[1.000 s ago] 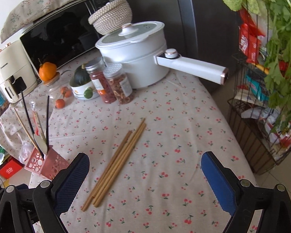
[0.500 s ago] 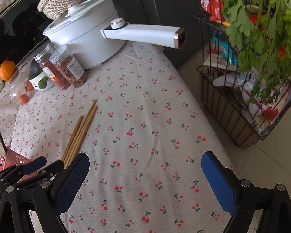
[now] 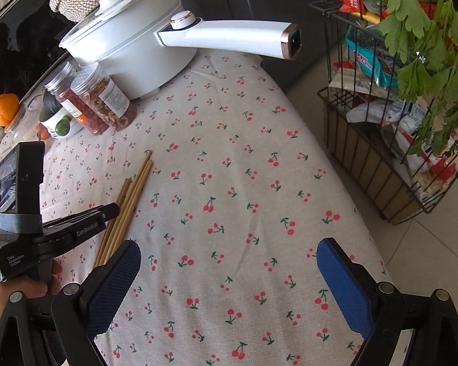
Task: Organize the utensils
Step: 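Lower the left tool onto the loose wooden chopsticks and close it, then lift the wooden chopsticks with the left tool while the right tool grasps another wooden chopstick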
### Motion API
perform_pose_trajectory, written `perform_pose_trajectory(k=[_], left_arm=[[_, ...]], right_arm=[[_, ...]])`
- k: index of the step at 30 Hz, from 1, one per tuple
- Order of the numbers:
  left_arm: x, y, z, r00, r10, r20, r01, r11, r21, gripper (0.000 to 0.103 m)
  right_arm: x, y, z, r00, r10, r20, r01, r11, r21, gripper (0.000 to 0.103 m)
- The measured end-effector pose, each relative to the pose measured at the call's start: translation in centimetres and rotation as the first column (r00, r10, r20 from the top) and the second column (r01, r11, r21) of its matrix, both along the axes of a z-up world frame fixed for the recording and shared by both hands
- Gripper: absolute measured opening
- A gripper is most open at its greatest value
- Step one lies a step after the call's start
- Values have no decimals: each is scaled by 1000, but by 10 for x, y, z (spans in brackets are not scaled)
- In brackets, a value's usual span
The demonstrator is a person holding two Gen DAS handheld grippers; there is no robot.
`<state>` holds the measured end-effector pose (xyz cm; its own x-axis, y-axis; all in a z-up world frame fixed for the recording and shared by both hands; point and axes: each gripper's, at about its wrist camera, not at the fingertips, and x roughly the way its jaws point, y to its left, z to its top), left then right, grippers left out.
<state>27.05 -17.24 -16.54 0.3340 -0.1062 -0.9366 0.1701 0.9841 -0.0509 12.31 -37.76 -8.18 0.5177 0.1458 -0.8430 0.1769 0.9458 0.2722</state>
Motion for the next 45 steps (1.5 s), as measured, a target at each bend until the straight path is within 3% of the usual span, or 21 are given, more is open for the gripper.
perform_pose_trajectory(k=[5, 12, 26, 32, 37, 39, 41, 45], left_arm=[[9, -12, -6, 999, -40, -13, 41, 998, 56, 17], [-3, -10, -1, 996, -67, -53, 69, 997, 43, 9], [-122, 25, 97, 970, -181, 165, 190, 981, -41, 8], [-170, 69, 139, 942, -194, 274, 219, 974, -64, 8], [-196, 106, 150, 916, -172, 362, 214, 973, -80, 7], [-203, 121, 150, 904, -147, 402, 205, 973, -106, 7], [-201, 135, 153, 911, -123, 393, 189, 973, -133, 7], [-201, 153, 162, 903, -103, 417, 188, 967, -170, 7]], right_arm=[[0, -1, -1, 1000, 1, -5, -1, 1000, -9, 96], [2, -3, -6, 999, -18, -32, 19, 1000, 18, 96], [-3, 23, 0, 1000, 18, -25, -17, 1000, 7, 97], [10, 39, -19, 997, -6, -81, 12, 997, 79, 97], [29, 60, -41, 991, -13, -134, 29, 993, 117, 96], [38, 68, -47, 991, -10, -134, 24, 994, 105, 91], [43, 71, -51, 991, -5, -133, 19, 995, 103, 82], [66, 86, -69, 990, 25, -138, -10, 994, 110, 55]])
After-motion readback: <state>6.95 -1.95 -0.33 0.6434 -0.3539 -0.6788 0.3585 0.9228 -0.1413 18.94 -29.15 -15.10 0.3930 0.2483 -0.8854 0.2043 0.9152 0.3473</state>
